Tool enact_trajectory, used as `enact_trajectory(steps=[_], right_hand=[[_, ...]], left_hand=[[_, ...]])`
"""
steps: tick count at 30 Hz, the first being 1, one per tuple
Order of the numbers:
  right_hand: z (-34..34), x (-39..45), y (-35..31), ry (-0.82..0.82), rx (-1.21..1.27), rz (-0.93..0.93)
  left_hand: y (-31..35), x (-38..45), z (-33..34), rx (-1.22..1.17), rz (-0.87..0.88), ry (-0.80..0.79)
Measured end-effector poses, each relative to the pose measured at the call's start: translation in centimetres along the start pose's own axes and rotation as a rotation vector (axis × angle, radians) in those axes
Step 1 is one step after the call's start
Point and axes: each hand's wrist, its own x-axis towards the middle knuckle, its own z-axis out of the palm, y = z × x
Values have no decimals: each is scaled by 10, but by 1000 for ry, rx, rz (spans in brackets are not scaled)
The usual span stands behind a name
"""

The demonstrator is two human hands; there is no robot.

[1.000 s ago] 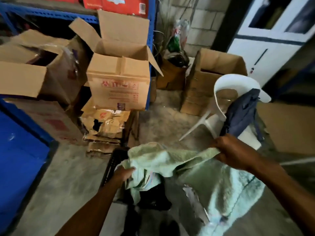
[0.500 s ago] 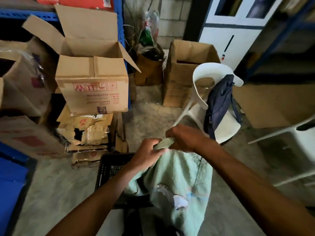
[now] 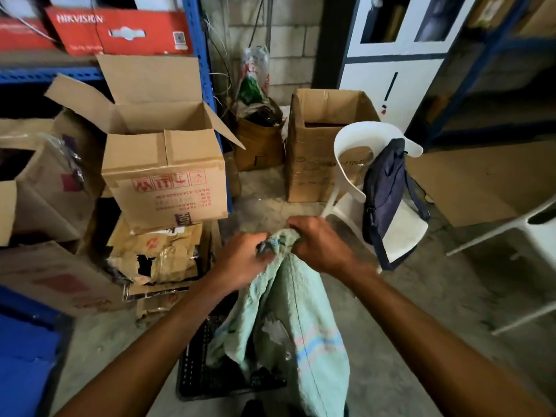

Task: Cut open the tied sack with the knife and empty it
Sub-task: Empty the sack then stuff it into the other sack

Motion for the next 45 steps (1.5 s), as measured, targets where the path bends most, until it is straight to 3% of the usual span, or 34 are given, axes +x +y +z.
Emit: enact_trajectory(steps=[3,5,8,9,11,14,18,22,25,27,30,32,37,41,45], right_hand=[[13,-12,14,39,5,369],[35,-33,21,-113,-10,633],[87,-69,23,-377,-73,810],[98,-75,25,-363,-61,833],[100,-72,31,-176,55,865],[88,-53,38,87,157,836],[76,-27,25,225,167,716],[68,1,13,197,174,547],[60,26,1,153,160,357],[52,44,-8,98,158,240],[39,65,-17,5,148,83],[33,71,-17,-38,121,24],[29,52,2,-8,115,128],[68,-1,22,-37,-18,274],[67,-13,38,174,33,402]], left_hand=[[0,11,-7,86,20,187],[-4,10,-10,56,-19,269],[-6,5,-12,-45,-58,332],[-7,3,-15,-76,-66,348],[-14,-1,-25,-148,-84,386],[-28,-8,-44,-191,-151,425],[-39,-19,-63,-243,-211,510],[-46,-31,-87,-291,-208,600],[-47,-37,-103,-239,-84,562],[-45,-33,-111,25,-30,468],[-37,-15,-109,639,21,247],[-30,-2,-99,750,72,101],[-7,16,-98,510,171,291],[10,15,-103,334,149,382],[19,6,-118,304,191,485]])
